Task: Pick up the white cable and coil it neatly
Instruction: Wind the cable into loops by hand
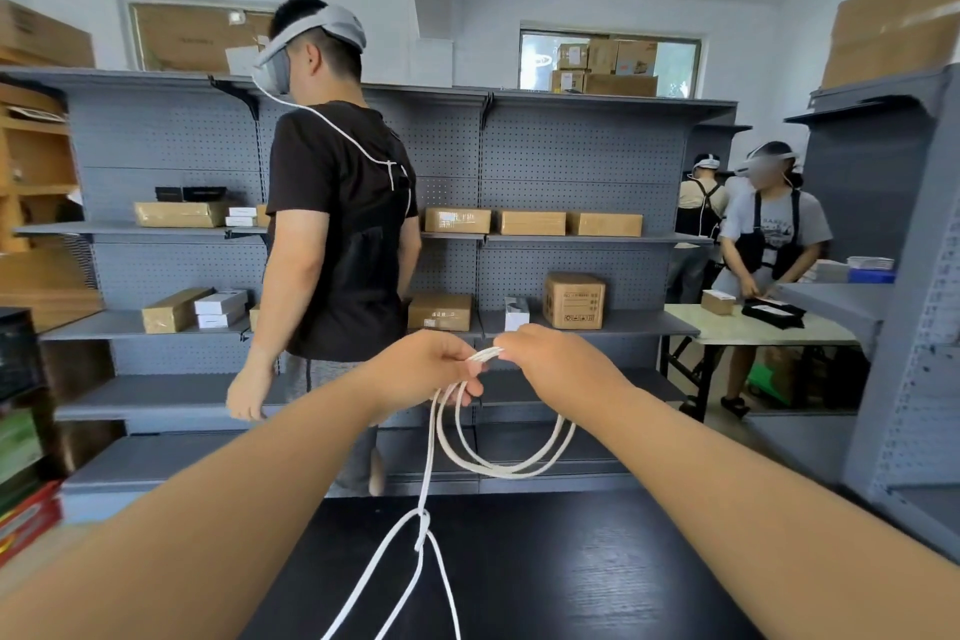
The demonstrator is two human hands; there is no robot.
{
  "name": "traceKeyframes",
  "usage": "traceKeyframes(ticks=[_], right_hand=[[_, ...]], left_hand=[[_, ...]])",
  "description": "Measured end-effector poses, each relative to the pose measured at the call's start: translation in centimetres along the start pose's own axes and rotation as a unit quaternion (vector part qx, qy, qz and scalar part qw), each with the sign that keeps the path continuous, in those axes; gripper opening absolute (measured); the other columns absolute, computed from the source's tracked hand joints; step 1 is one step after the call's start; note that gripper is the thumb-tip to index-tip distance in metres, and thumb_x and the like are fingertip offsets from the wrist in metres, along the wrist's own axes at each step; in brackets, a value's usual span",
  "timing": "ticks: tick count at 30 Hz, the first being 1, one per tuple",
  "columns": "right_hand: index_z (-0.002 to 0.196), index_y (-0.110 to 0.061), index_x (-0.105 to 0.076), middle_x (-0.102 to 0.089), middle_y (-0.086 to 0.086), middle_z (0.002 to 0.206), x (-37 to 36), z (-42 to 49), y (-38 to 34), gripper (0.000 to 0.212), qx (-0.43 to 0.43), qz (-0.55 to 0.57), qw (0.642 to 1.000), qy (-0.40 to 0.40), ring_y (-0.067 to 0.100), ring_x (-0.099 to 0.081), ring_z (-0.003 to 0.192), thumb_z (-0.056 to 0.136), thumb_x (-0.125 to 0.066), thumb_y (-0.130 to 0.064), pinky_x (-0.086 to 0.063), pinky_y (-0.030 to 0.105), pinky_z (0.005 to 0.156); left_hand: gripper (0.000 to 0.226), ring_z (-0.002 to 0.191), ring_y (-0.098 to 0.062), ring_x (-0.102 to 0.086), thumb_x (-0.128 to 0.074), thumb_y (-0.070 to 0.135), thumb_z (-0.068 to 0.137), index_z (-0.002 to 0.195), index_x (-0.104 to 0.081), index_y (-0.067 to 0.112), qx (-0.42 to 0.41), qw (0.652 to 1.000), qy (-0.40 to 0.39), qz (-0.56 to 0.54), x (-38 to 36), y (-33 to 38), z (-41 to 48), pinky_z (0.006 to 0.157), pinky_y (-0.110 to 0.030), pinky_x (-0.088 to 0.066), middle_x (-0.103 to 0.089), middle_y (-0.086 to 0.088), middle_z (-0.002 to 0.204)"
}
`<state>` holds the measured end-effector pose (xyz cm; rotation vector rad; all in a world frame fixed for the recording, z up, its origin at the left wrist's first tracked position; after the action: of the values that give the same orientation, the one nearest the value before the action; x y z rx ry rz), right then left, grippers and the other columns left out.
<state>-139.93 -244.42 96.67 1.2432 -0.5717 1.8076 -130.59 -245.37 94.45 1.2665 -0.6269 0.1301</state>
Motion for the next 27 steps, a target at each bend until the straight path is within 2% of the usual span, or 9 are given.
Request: traceKeyframes(ticks=[2,5,9,14,17,19,22,25,27], right_hand=[[0.107,-0.015,-0.053,-0.041,0.0,0.086,0.6,-0.2,0.3,0.019,-0.006,0.005,1.0,0.007,0.028,-0.054,0.083,0.095,-0.041,-0.008,-0.039,0.035,0.065],[0.12,-0.014,-0.052,-0.049,0.007,0.104,1.5,-0.5,1.2,0.029,-0.03,0.025,0.999,0.002,0.024,-0.05,0.092,0.096,-0.036,-0.007,-0.039,0.035,0.075],[0.111,-0.016,-0.054,-0.04,0.001,0.082,3.3,-0.9,1.6,0.024,-0.021,-0.013,0.998,0.061,0.027,-0.053,0.079,0.092,-0.044,-0.005,-0.038,0.035,0.062],[0.106,-0.017,-0.051,-0.035,-0.002,0.078,4.7,-1.3,1.5,0.018,-0.034,-0.023,0.995,0.086,0.028,-0.054,0.081,0.093,-0.042,-0.008,-0.043,0.037,0.065],[0.1,-0.019,-0.05,-0.03,-0.004,0.071,5.3,-1.6,2.0,0.017,-0.071,-0.009,0.991,0.112,0.029,-0.052,0.076,0.091,-0.043,-0.006,-0.04,0.036,0.062],[0.095,-0.02,-0.049,-0.037,-0.001,0.074,5.4,-1.6,2.5,0.015,-0.093,0.012,0.987,0.129,0.029,-0.05,0.072,0.091,-0.043,-0.007,-0.04,0.036,0.061],[0.089,-0.02,-0.049,-0.043,0.001,0.078,5.5,-1.8,3.1,0.012,-0.125,0.06,0.979,0.149,0.023,-0.044,0.074,0.093,-0.041,-0.011,-0.034,0.033,0.062],[0.104,-0.012,-0.06,-0.043,-0.004,0.089,5.6,-2.1,3.8,0.024,-0.167,0.136,0.959,0.183,0.014,-0.039,0.083,0.095,-0.038,-0.007,-0.029,0.025,0.062],[0.085,-0.01,-0.055,-0.044,0.001,0.077,5.3,-2.4,4.4,0.019,-0.199,0.165,0.946,0.194,0.021,-0.045,0.076,0.092,-0.038,-0.005,-0.027,0.029,0.061]], left_hand=[[0.014,0.068,-0.007,-0.064,-0.053,0.018,0.094,0.092,-0.064,0.009,0.007,0.999,-0.011,-0.03,-0.1,-1.0,-0.2,0.076,-0.023,-0.052,-0.07,-0.003,0.081],[0.017,0.075,-0.007,-0.065,-0.054,0.02,0.093,0.085,-0.067,0.014,0.011,0.999,-0.03,-0.035,-0.3,-2.1,-0.5,0.084,-0.028,-0.051,-0.071,0.004,0.08],[0.017,0.068,0.002,-0.06,-0.055,0.026,0.092,0.082,-0.067,0.017,0.015,0.999,-0.021,-0.024,-0.2,-2.2,-0.9,0.068,-0.02,-0.042,-0.07,0.012,0.074],[0.019,0.065,-0.005,-0.057,-0.058,0.026,0.09,0.081,-0.07,0.015,0.004,0.997,0.065,0.031,1.2,-1.5,-0.6,0.063,-0.024,-0.038,-0.066,0.009,0.07],[0.022,0.068,-0.009,-0.056,-0.052,0.029,0.093,0.09,-0.068,0.014,-0.015,0.989,0.133,0.07,1.7,-0.4,-0.9,0.066,-0.023,-0.04,-0.063,0.002,0.078],[0.024,0.078,-0.014,-0.057,-0.048,0.032,0.095,0.093,-0.065,0.014,-0.031,0.981,0.175,0.081,1.7,0.0,-1.1,0.07,-0.023,-0.04,-0.064,-0.001,0.088],[0.024,0.082,-0.019,-0.058,-0.043,0.03,0.097,0.093,-0.06,0.014,-0.048,0.971,0.231,0.027,1.5,0.3,-1.3,0.067,-0.02,-0.039,-0.065,-0.002,0.088],[0.021,0.073,-0.01,-0.059,-0.037,0.029,0.099,0.097,-0.054,0.018,-0.058,0.963,0.252,-0.077,0.4,0.2,-1.6,0.059,-0.013,-0.044,-0.06,0.005,0.079],[0.019,0.079,-0.012,-0.065,-0.036,0.031,0.099,0.104,-0.052,0.022,-0.069,0.958,0.246,-0.127,-0.4,0.0,-1.7,0.068,-0.016,-0.05,-0.06,0.004,0.087]])
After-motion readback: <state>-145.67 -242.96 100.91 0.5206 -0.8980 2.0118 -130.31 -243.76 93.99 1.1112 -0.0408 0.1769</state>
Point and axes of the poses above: each hand's wrist, its own z-axis towards the middle knuckle, its own x-axis out of the back of the hand, y = z × x, the point moved 10 cm from there along z, towards the middle knuckle
